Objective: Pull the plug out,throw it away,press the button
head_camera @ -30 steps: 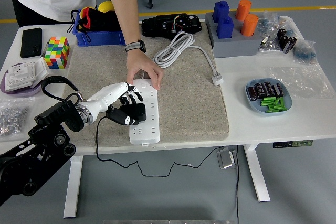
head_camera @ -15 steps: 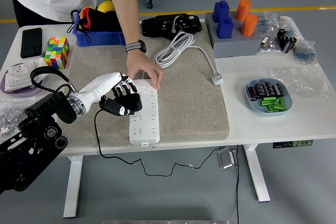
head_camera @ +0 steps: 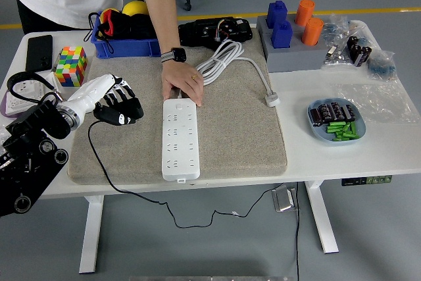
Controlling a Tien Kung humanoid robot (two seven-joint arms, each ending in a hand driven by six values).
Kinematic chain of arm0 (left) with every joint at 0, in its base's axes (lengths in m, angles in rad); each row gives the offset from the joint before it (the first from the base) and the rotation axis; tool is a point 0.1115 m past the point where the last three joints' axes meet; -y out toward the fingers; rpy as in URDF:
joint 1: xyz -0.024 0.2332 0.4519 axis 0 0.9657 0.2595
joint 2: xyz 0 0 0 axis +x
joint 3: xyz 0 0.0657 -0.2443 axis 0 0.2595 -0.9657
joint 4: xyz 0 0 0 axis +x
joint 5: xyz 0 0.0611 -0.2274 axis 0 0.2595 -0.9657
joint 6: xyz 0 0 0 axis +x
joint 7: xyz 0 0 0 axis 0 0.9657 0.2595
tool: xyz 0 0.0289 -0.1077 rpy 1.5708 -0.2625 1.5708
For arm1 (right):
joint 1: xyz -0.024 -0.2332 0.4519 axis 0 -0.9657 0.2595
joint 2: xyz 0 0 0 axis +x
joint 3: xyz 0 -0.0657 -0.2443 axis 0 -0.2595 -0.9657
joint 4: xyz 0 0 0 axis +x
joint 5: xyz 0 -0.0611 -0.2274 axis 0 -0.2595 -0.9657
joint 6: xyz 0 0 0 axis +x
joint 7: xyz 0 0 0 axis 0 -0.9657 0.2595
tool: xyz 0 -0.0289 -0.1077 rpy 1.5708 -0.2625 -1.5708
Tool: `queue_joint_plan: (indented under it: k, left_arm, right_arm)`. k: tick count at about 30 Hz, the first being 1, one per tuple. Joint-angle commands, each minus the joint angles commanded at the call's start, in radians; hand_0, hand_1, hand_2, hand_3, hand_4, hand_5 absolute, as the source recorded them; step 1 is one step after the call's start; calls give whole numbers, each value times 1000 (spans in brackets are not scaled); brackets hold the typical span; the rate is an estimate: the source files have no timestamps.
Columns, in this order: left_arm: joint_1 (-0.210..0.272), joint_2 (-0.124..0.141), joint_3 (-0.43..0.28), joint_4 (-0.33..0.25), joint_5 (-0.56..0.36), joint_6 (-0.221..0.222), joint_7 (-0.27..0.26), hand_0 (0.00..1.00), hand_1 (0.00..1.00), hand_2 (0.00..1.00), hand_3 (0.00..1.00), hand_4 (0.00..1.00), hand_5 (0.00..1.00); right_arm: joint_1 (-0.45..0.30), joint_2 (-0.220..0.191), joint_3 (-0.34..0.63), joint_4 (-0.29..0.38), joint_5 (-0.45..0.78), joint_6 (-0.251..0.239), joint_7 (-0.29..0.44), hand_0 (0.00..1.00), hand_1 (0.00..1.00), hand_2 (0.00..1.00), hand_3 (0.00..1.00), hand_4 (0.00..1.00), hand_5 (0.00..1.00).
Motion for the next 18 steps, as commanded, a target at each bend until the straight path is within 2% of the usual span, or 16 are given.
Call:
queue_joint_plan:
  k: [4,5,10,11,16,17,18]
  left_arm:
    - [-10,-4,17,17,-11,-6,1,562,467,487,575,721,2]
    - [-12,-5,18,21,-10,-9,3,590,531,541,586,737,2]
    - [-18,-5,23,19,-49,-45,28,590,531,541,586,737,2]
    - [-18,-3,24,13,-64,-45,28,601,629,649,811,886,2]
    - [-22,1,24,-3,-73,-58,45,601,629,649,811,886,2]
    - [-23,2,23,-6,-72,-60,46,614,655,695,872,902,2]
    - [-24,5,24,-14,-67,-62,48,614,655,695,872,902,2]
  right_arm:
    - [-1,1,0,-1,0,0,0,755,705,717,728,773,648]
    - [-1,1,0,-1,0,0,0,755,705,717,728,773,649]
    - [-1,1,-1,0,0,1,0,755,705,717,728,773,649]
    - [-1,1,-1,0,0,1,0,755,705,717,728,772,648]
    - [0,0,-1,-1,-1,1,0,755,705,717,728,772,648]
    - [0,0,-1,-1,-1,1,0,755,705,717,728,772,648]
    - [0,-1,-2,0,-1,1,0,755,705,717,728,772,648]
